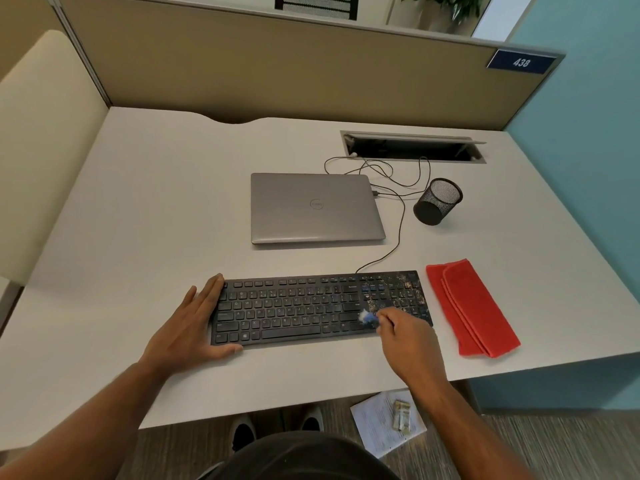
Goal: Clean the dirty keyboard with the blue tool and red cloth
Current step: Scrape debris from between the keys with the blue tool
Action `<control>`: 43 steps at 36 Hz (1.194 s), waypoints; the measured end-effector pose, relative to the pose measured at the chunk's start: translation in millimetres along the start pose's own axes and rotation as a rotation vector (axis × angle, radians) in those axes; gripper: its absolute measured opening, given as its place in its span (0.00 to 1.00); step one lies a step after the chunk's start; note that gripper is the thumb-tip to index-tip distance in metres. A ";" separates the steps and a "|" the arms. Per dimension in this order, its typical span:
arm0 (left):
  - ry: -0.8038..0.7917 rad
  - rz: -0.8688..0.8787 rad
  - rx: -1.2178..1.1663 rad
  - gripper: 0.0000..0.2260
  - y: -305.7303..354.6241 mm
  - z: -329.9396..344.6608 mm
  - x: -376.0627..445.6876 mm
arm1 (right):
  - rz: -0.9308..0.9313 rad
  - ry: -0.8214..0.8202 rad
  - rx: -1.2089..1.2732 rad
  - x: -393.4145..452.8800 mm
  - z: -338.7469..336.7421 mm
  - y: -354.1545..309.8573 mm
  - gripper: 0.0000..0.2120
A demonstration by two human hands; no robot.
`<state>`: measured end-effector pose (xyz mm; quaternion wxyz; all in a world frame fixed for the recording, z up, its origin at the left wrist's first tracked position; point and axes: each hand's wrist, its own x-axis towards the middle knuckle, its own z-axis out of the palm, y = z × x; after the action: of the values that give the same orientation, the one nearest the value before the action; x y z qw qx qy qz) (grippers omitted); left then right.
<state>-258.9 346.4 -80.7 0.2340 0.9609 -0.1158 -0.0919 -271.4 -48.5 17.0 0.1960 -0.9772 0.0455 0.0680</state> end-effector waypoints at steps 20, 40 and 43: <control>-0.009 -0.031 -0.005 0.61 1.8 -2.0 -0.4 | -0.059 -0.168 -0.232 16.1 -11.3 -11.2 0.10; -0.008 0.001 0.024 0.61 3.1 -3.3 -0.6 | -0.056 -0.184 -0.234 26.3 -14.0 -14.6 0.12; 0.006 0.010 0.019 0.61 3.8 -3.9 -1.3 | -0.058 -0.197 -0.240 22.4 -14.4 -15.3 0.11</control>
<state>-260.0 345.1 -75.4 0.2255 0.9628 -0.1206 -0.0869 -245.9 -41.4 32.5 0.0832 -0.9831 -0.0107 0.1627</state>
